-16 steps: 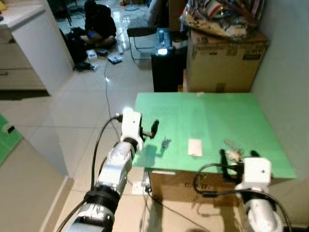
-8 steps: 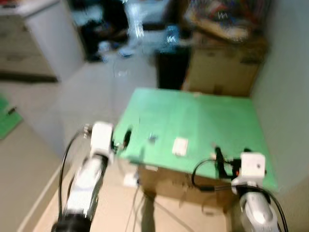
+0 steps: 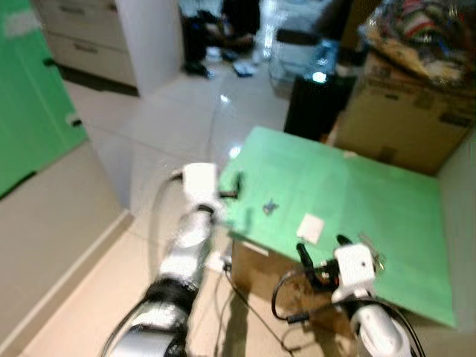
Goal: Hang keys on a hook
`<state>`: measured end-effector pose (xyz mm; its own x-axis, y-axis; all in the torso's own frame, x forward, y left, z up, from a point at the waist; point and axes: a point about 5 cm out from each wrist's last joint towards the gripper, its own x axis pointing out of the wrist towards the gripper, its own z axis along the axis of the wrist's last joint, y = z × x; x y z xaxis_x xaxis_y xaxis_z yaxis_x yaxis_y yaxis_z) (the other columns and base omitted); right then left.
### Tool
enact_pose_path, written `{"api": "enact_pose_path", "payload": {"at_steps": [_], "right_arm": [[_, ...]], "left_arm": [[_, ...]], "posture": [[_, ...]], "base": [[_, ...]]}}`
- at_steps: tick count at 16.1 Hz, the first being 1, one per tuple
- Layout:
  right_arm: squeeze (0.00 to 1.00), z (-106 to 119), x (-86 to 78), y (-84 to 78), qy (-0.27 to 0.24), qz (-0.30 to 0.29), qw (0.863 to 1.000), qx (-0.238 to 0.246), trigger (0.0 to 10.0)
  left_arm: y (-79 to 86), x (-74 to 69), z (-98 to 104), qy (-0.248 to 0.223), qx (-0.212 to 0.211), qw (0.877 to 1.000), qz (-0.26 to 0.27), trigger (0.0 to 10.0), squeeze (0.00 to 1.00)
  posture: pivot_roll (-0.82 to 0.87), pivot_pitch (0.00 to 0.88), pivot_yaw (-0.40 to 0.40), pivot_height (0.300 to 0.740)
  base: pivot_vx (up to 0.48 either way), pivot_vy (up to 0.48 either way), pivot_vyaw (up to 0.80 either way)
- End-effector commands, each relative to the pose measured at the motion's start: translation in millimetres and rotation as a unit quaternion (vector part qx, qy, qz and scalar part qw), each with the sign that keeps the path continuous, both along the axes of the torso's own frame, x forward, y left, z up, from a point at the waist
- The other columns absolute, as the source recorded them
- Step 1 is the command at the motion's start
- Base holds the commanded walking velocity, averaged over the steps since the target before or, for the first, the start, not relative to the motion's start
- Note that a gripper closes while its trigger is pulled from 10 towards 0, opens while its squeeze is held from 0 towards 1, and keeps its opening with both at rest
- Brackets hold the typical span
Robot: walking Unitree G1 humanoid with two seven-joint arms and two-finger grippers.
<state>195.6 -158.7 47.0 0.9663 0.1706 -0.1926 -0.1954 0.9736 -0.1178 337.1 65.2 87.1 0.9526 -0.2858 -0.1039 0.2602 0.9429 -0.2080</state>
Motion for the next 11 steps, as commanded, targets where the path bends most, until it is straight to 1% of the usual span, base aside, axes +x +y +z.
{"api": "enact_pose_path", "payload": {"at_steps": [1, 2, 3, 5, 6, 8, 9, 10, 11], "right_arm": [[1.00, 3, -7.8, -6.7, -0.004, -0.024, 1.000, 0.003, 10.0], [1.00, 2, -12.5, -6.5, -0.002, -0.030, 1.000, 0.004, 10.0], [1.00, 1, -23.0, -6.0, 0.006, -0.043, 0.999, 0.010, 10.0], [1.00, 0, -33.6, -5.5, 0.013, -0.049, 0.999, 0.012, 10.0], [1.00, 1, -50.9, 0.1, 0.029, -0.036, 0.999, 0.008, 10.0], [1.00, 4, -60.1, 5.6, 0.032, -0.018, 0.999, 0.008, 10.0], [1.00, 6, -61.7, 8.2, 0.028, -0.003, 1.000, 0.002, 10.0], [1.00, 15, -64.0, 14.0, 0.013, 0.027, 1.000, -0.005, 10.0], [1.00, 21, -63.3, 13.5, 0.006, 0.027, 1.000, -0.006, 10.0]], "left_arm": [[-15.2, 2.2, -1, 0.009, 0.012, 0.999, -0.038, 10.0, 0.00], [-16.5, 3.0, -2, 0.013, 0.012, 0.999, -0.042, 10.0, 0.00], [-17.3, 5.8, -4, 0.022, 0.022, 0.998, -0.045, 10.0, 0.00], [-14.7, 9.1, -5, 0.031, 0.034, 0.998, -0.039, 10.0, 0.00], [-5.7, 15.6, -5, 0.042, 0.048, 0.998, -0.013, 10.0, 0.00], [-2.4, 18.7, -3, 0.047, 0.045, 0.998, -0.001, 10.0, 0.00], [-3.5, 19.3, -3, 0.049, 0.044, 0.998, 0.000, 10.0, 0.00], [-0.3, 19.6, -6, 0.050, 0.097, 0.994, 0.013, 10.0, 0.00], [3.0, 19.1, -9, 0.068, 0.081, 0.994, 0.020, 10.0, 0.00]], "posture": [[-0.21, 0.119, -0.008, 0.740], [-0.22, 0.137, 0.007, 0.740], [-0.23, 0.157, 0.017, 0.740], [-0.25, 0.173, 0.026, 0.740], [-0.27, 0.224, 0.039, 0.740], [-0.28, 0.245, 0.044, 0.740], [-0.28, 0.268, 0.047, 0.740], [-0.30, 0.300, 0.054, 0.740], [-0.31, 0.315, 0.055, 0.740]], "base": [[0.000, 0.000, 0.00], [0.000, 0.000, 0.00], [0.000, 0.000, 0.00], [0.000, 0.000, 0.00], [0.000, 0.000, 0.00], [0.000, 0.000, 0.00], [0.000, 0.000, 0.00], [0.000, 0.000, 0.00], [0.000, 0.000, 0.00]]}}
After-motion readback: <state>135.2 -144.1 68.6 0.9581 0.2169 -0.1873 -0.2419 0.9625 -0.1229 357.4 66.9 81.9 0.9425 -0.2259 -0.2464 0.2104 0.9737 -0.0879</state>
